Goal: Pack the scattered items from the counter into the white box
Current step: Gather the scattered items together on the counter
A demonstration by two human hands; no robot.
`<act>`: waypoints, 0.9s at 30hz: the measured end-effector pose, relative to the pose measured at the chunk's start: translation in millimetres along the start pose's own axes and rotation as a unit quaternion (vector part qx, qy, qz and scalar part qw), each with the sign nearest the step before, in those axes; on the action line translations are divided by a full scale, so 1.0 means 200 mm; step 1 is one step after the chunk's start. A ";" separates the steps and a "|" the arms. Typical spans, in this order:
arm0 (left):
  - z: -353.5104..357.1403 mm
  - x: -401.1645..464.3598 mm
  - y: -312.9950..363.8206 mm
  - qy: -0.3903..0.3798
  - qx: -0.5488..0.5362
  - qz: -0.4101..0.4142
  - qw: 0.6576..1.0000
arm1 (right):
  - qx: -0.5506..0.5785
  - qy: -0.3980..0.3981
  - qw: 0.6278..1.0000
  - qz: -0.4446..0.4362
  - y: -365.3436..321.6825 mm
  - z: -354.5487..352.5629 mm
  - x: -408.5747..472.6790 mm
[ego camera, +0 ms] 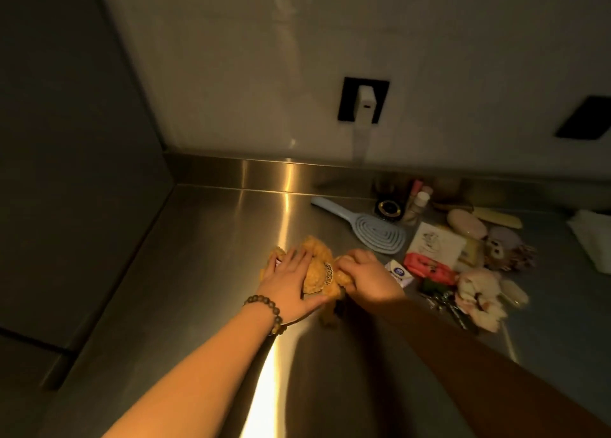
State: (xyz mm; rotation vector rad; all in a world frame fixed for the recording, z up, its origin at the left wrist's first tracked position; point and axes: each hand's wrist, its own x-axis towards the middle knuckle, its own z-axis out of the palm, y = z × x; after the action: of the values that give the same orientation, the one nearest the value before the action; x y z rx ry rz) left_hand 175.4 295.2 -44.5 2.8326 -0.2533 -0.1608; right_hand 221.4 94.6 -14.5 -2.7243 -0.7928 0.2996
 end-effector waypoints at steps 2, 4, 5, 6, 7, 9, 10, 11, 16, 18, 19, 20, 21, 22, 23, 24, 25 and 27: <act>0.00 -0.01 0.09 0.023 -0.001 0.010 1.000 | -0.043 0.021 0.999 0.018 0.04 0.00 -0.14; 0.03 -0.06 0.16 0.080 -0.006 -0.024 0.996 | -0.077 0.086 0.993 0.040 0.07 0.03 -0.28; 0.05 -0.09 0.19 0.096 -0.010 -0.049 0.994 | -0.078 0.133 0.987 0.053 0.08 0.05 -0.35; 0.09 -0.12 0.23 0.097 -0.013 -0.067 0.993 | -0.074 0.177 0.979 0.066 0.08 0.07 -0.40; 0.12 -0.15 0.27 0.086 -0.012 -0.078 0.993 | -0.074 0.206 0.972 0.085 0.09 0.08 -0.44; 0.18 -0.16 0.32 0.059 0.003 -0.090 0.994 | -0.087 0.210 0.964 0.139 0.12 0.11 -0.46; 0.19 -0.14 0.35 0.048 0.011 -0.094 0.994 | -0.095 0.198 0.961 0.169 0.15 0.11 -0.46; 0.20 -0.10 0.37 0.041 0.016 -0.097 0.994 | -0.101 0.183 0.958 0.197 0.19 0.12 -0.45; 0.18 0.16 0.43 0.004 0.018 -0.077 0.997 | -0.074 0.136 0.949 0.276 0.34 0.17 -0.35; 0.16 0.26 0.42 -0.014 0.018 -0.068 0.997 | -0.070 0.143 0.945 0.286 0.37 0.16 -0.31; 0.14 0.29 0.42 -0.021 0.022 -0.065 0.997 | -0.071 0.144 0.944 0.288 0.38 0.15 -0.29; 0.13 0.32 0.42 -0.028 0.026 -0.062 0.997 | -0.068 0.135 0.945 0.290 0.39 0.14 -0.28; 0.12 0.34 0.41 -0.033 0.026 -0.058 0.997 | -0.058 0.121 0.947 0.292 0.40 0.13 -0.28; 0.10 0.34 0.42 -0.034 0.020 -0.058 0.998 | -0.043 0.110 0.950 0.291 0.40 0.13 -0.28; 0.09 0.34 0.42 -0.024 0.010 -0.059 0.998 | -0.029 0.105 0.952 0.286 0.40 0.11 -0.29; 0.09 0.32 0.44 -0.004 -0.004 -0.061 0.998 | -0.024 0.117 0.954 0.274 0.39 0.10 -0.31; 0.08 0.30 0.47 0.023 -0.019 -0.060 0.998 | -0.029 0.145 0.954 0.260 0.38 0.07 -0.34; 0.08 0.25 0.58 0.074 -0.051 -0.043 0.995 | -0.038 0.219 0.945 0.240 0.39 0.01 -0.45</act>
State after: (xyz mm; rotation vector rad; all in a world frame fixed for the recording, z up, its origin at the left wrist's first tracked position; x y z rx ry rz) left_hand 204.1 171.4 -28.7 2.7389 -0.0871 0.0186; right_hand 184.0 -16.6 -31.6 -2.8598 -0.0168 -0.2464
